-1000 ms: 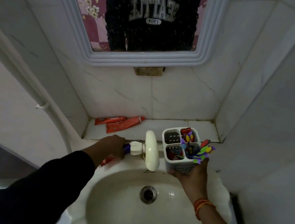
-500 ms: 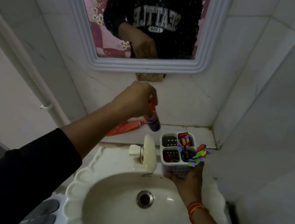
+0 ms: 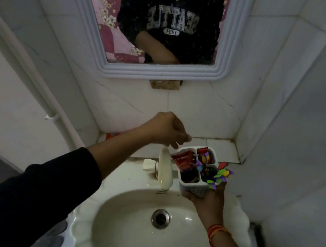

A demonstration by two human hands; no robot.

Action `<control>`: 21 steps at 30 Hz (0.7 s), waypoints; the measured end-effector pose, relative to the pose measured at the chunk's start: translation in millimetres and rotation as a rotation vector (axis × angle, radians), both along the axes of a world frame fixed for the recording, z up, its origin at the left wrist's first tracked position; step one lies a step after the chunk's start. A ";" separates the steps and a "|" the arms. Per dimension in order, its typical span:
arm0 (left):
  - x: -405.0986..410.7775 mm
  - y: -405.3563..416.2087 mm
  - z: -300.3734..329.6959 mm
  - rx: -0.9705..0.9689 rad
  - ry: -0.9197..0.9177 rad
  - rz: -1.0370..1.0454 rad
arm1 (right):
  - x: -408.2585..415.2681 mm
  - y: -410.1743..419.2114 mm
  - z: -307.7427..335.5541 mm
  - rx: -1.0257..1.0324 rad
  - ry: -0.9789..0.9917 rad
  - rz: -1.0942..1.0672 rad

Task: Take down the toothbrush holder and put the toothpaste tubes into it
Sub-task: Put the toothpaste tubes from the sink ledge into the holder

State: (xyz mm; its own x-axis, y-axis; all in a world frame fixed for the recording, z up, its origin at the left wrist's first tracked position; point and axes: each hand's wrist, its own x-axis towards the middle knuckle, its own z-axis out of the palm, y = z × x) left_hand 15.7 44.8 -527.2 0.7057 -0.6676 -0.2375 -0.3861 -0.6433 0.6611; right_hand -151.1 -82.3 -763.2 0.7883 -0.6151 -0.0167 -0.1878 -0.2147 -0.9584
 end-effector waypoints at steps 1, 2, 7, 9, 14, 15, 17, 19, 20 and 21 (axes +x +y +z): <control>6.6 6.2 -2.9 -0.035 0.057 0.083 | -0.4 0.5 1.4 -0.013 0.014 0.009; 12.3 12.0 -7.2 -0.050 0.100 0.158 | -0.8 0.9 1.9 -0.018 0.019 0.013; 15.3 28.1 -23.6 0.017 0.081 0.134 | -0.4 3.5 2.0 -0.066 -0.024 -0.016; -1.5 20.5 -15.9 0.040 -0.059 -0.081 | 0.7 4.1 1.1 -0.063 -0.027 -0.019; -29.4 -12.7 -0.8 0.353 -0.481 -0.389 | 3.7 3.2 -2.1 -0.046 -0.026 -0.011; -31.0 -16.3 0.8 0.357 -0.512 -0.386 | 4.3 2.8 -1.2 -0.034 -0.026 -0.003; -34.8 -20.5 4.6 0.319 -0.551 -0.389 | 4.8 2.5 -0.4 -0.008 -0.030 0.005; -39.3 -23.7 6.7 0.264 -0.578 -0.401 | 4.8 2.3 0.7 0.005 -0.030 -0.010; -40.9 -24.9 6.1 0.244 -0.579 -0.399 | 5.4 2.1 1.2 0.016 -0.034 -0.013; -42.2 -25.9 4.7 0.237 -0.576 -0.397 | 5.6 1.3 1.9 0.025 -0.037 -0.017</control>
State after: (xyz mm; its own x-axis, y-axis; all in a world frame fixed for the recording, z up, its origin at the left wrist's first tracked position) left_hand -26.5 18.9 -522.5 0.4782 -0.8754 -0.0713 -0.8635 -0.4834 0.1441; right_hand -145.5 -80.9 -761.3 0.7780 -0.6283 -0.0032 -0.1555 -0.1876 -0.9698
